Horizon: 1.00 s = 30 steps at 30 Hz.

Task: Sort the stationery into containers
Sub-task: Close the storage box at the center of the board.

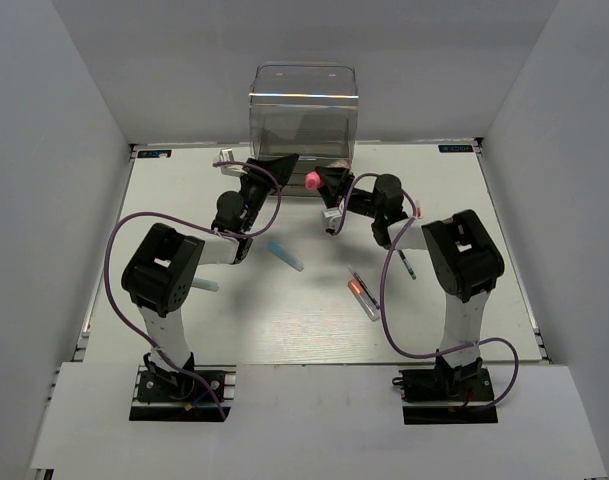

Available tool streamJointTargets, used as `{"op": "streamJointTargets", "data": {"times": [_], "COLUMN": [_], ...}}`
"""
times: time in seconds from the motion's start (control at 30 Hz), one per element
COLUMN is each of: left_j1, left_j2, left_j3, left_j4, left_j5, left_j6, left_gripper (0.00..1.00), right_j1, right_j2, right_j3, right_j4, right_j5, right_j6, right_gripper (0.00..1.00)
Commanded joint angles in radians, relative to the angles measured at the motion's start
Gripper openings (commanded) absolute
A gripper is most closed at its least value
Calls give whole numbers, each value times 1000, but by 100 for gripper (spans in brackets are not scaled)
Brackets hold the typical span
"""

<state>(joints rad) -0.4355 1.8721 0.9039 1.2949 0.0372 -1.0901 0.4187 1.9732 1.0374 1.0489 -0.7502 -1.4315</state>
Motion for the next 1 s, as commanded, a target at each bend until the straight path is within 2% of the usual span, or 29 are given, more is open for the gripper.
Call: {"op": "streamJointTargets", "data": {"times": [0.0,0.07,0.3,0.5,0.7,0.97], "left_j1": [4,4,4,4,4,4], "left_j2": [-60,-60,-51,-51,-51,-51], "left_j3": [4,4,4,4,4,4], "left_j4": [103,103,103,103,112,112], "left_j5": [7,7,7,7,7,7], "left_j6": [-1,-1,-1,-1,-1,-1], "left_gripper": [60,60,60,60,60,60], "right_j1": [-8,-6,-9,-11,-12,-9], "right_j2": [10,12,97,130,173,127], "right_j3": [35,27,29,85,122,43], "right_j4": [169,186,399,388,476,582], "right_j5": [-52,-61,-51,-28,-17,-57], "right_j6": [-64,-72,-57,-49,-27,26], "right_gripper": [0,0,0,0,0,0]}}
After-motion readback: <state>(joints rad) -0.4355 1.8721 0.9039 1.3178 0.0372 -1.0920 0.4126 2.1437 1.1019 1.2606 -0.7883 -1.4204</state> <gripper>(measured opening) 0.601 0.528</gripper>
